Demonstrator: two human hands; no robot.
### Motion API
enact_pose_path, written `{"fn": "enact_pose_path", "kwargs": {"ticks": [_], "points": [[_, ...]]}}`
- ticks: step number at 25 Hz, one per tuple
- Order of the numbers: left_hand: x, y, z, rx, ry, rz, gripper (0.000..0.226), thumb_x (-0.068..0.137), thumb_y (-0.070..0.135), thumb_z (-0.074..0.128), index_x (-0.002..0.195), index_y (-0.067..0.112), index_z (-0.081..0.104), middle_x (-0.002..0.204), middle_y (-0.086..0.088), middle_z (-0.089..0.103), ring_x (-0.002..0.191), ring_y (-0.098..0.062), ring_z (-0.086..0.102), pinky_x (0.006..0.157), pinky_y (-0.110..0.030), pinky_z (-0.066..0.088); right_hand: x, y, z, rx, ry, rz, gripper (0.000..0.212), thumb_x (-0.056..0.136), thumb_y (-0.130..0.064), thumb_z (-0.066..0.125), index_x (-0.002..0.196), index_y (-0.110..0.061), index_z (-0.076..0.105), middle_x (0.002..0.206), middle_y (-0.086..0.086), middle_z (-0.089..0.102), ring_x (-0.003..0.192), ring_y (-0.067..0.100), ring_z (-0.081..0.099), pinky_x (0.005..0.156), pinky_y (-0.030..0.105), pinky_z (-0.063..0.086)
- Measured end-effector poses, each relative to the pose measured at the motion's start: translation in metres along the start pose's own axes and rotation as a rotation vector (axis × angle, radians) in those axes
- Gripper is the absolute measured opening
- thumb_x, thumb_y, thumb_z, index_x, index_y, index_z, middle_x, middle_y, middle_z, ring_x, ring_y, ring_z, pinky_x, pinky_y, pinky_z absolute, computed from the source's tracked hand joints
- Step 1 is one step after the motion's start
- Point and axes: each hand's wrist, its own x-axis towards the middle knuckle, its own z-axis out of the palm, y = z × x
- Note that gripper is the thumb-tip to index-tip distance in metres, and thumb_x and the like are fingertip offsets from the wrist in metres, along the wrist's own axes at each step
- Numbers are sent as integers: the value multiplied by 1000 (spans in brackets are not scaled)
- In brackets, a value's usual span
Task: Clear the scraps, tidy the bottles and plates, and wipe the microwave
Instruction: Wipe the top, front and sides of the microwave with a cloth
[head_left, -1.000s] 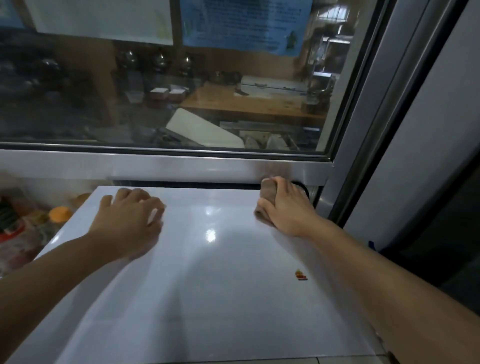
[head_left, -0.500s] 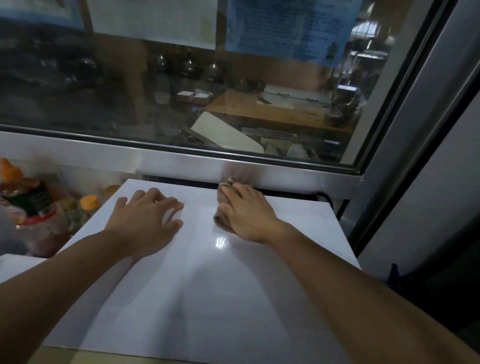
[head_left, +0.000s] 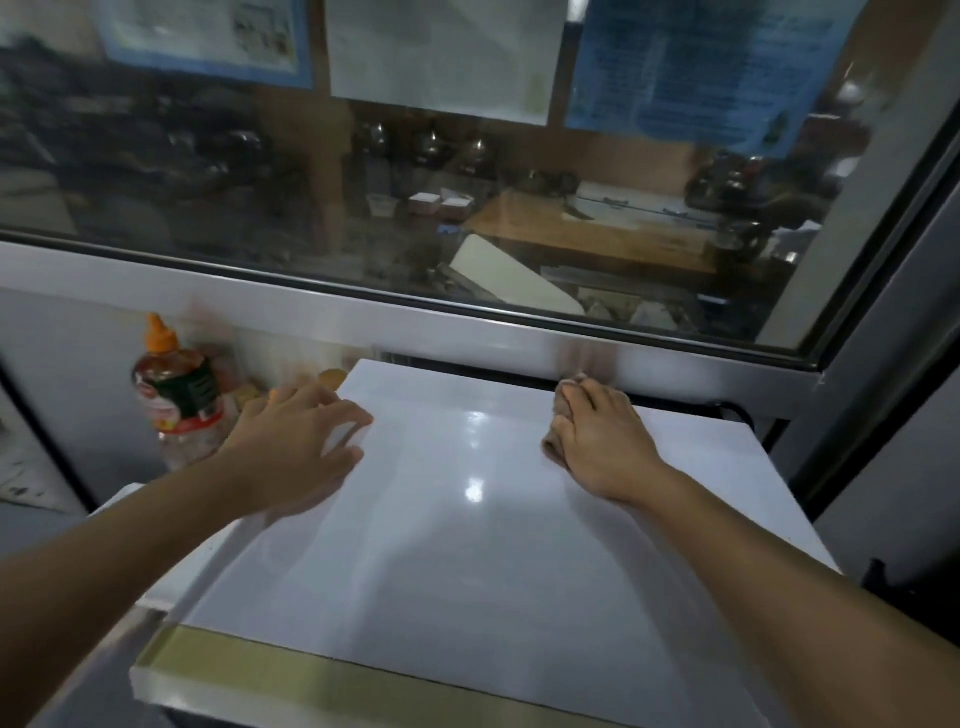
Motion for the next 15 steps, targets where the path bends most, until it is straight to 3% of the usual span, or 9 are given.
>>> {"fn": "enact_pose_path", "kwargs": {"ticks": [8,11,15], "points": [[2,-16,0,-117,61,142,44,87,50,49,130,39,46,129,4,37,120,-18,37,98,-36,36,82,-155,21,135,-48,-121,52,95,-35,36,141,-12,31,149,11,29,138,28,25,116,41,19],[0,-22,-6,-204,-11,193,47,88,45,53,133,34,45,136,6,38,126,-15,35,104,-37,35,72,-126,14,195,-83,-179,49,100,-30,29,146,-14,27,152,7,26,142,20,18,117,32,17],[-21,-34,-2,-380,26,225,48,86,38,60,129,20,47,134,5,42,119,-11,42,102,-28,38,37,-63,6,202,-42,7,44,100,-23,35,142,-14,35,146,6,34,138,19,26,113,33,23]]}}
